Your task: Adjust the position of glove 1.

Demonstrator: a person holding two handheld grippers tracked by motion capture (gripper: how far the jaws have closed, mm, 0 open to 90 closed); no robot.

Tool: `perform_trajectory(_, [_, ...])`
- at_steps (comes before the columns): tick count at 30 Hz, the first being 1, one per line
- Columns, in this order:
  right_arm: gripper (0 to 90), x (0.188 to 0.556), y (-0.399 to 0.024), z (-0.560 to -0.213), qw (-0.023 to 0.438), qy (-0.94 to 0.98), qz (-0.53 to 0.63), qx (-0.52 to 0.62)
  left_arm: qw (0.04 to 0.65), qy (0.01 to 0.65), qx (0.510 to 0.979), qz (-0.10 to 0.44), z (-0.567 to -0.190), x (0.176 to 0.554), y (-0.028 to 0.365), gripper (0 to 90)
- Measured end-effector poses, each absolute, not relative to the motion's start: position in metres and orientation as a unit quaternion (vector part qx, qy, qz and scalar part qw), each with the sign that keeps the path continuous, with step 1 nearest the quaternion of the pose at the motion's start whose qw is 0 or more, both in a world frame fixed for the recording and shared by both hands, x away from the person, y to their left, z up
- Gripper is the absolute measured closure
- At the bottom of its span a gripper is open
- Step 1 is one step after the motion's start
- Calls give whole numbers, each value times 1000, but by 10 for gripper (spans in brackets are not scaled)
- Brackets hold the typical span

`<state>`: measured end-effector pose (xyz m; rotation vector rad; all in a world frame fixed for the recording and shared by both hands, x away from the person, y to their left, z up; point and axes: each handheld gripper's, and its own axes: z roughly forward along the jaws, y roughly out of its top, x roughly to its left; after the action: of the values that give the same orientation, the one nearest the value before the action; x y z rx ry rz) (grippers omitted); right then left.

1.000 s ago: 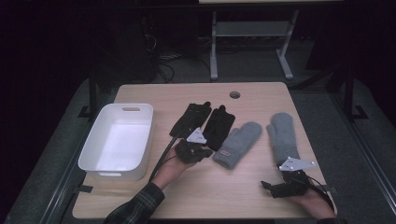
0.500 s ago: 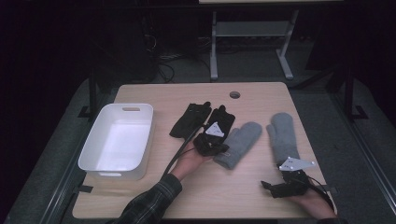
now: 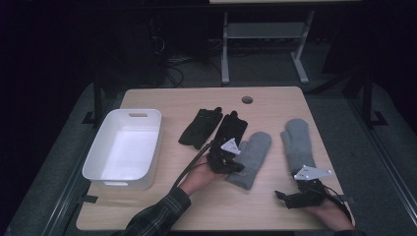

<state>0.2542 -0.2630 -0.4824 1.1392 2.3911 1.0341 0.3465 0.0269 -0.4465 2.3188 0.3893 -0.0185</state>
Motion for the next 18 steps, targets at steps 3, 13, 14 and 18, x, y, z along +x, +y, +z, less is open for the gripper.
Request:
perform_trajectory(3, [77,254,-263,-482,148,832,360,396,387,148,910,-14,-447,339,27,895])
perform_trajectory(13, [78,254,-263,-482,148,832,360,397,381,130,914,-39,-445,314,27,895])
perform_trajectory(14, [78,254,-263,-482,148,832,360,397,380,128,915,-39,-445,312,27,895])
perform_trajectory(18, [77,254,-263,-482,148,831,360,397,380,123,915,-50,-445,302,29,895])
